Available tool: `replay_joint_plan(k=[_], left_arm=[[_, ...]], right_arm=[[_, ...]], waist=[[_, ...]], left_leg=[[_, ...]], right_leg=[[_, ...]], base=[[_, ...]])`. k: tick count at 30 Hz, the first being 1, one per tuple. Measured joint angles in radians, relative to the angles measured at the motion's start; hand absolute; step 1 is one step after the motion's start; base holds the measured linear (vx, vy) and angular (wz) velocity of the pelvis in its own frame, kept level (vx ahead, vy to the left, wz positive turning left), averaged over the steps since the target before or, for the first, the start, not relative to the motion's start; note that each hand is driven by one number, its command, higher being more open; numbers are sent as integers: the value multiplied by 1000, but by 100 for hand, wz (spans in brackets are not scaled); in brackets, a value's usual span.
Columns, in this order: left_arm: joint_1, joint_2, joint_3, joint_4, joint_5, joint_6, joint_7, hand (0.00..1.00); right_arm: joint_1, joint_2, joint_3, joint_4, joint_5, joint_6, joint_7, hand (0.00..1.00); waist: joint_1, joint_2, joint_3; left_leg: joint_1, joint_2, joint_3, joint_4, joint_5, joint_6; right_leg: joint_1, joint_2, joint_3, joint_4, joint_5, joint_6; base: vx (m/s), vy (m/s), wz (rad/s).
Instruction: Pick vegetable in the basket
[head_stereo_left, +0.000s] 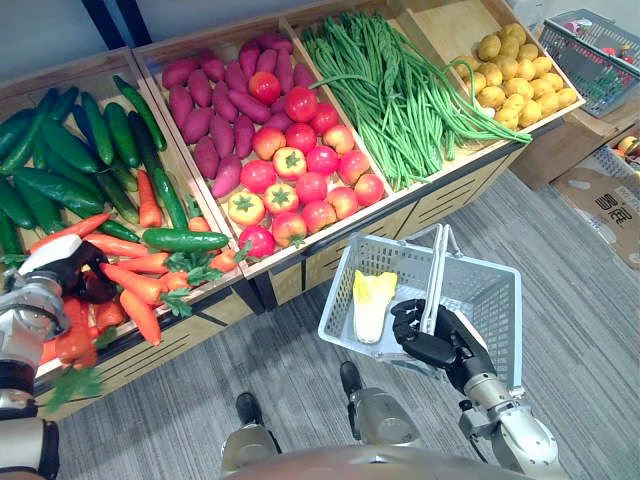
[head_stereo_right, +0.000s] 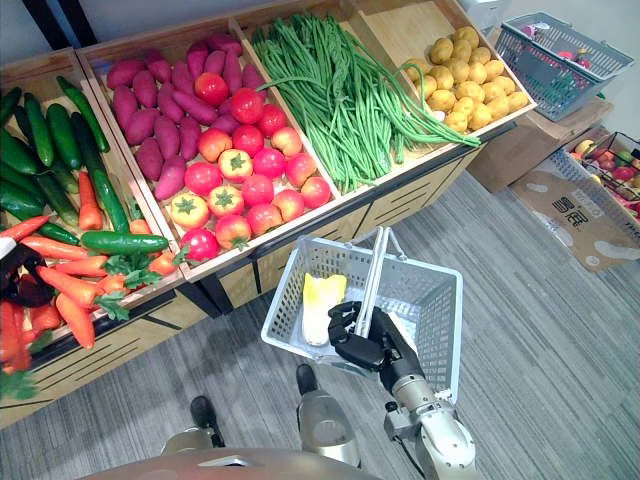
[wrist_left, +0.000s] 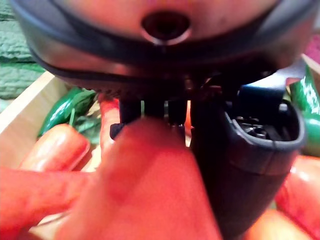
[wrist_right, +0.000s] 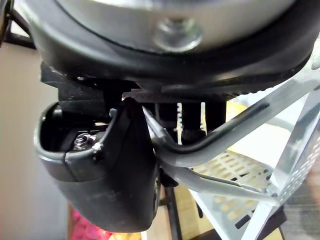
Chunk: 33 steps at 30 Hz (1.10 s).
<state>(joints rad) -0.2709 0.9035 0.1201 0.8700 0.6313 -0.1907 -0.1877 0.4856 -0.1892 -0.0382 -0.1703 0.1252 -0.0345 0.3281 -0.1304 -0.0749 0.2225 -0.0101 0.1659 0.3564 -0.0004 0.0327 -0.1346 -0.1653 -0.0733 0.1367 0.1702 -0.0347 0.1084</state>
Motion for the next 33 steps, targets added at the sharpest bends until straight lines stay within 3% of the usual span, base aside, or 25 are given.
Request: replay_joint_plan(k=[4,11,17,20,27,33], left_arm=[[23,-6,-70,-107,-1,9,-42,0],[65,-33,-16,-494,-66,43,-42,0],[82,-68,48,-616,-83,64,4,0],[98,-74,63,-642,-83,79,11,0],[166,-106,109,-709,-80,89,12,0],[207,-186,128,-888,-90,103,13,0]], right_arm=[[7,15,-4,0,0,0,-11,0],[47,44,-51,-40,-3,0,-11,0],[68,46,-86,-40,-5,8,-11,0],[77,46,-103,-40,-35,8,-10,0],[92,82,-129,-40,-73,9,-6,0],[101,116,-155,-38,-87,10,-5,0]], waist=[[-2,3,1],[19,13,-7],[22,69,-70],[22,83,-92],[28,81,-128],[45,80,-154]], left_leg=[[-4,-4,-26,0,3,2],[-4,-28,-64,-10,20,18],[8,-42,-80,-49,45,26],[22,-42,-88,-73,57,26],[23,-42,-94,-83,69,26],[30,-42,-105,-85,69,26]], right_leg=[[11,-9,-26,2,-5,-5],[30,-29,-69,2,-7,-2],[37,-39,-83,1,-9,1],[47,-38,-96,0,-9,1],[48,-37,-104,0,-9,1],[66,-39,-110,-16,-7,3]], base=[[-8,4,17],[-8,7,19],[-15,15,11],[-28,-6,8],[-16,0,3],[7,2,3]])
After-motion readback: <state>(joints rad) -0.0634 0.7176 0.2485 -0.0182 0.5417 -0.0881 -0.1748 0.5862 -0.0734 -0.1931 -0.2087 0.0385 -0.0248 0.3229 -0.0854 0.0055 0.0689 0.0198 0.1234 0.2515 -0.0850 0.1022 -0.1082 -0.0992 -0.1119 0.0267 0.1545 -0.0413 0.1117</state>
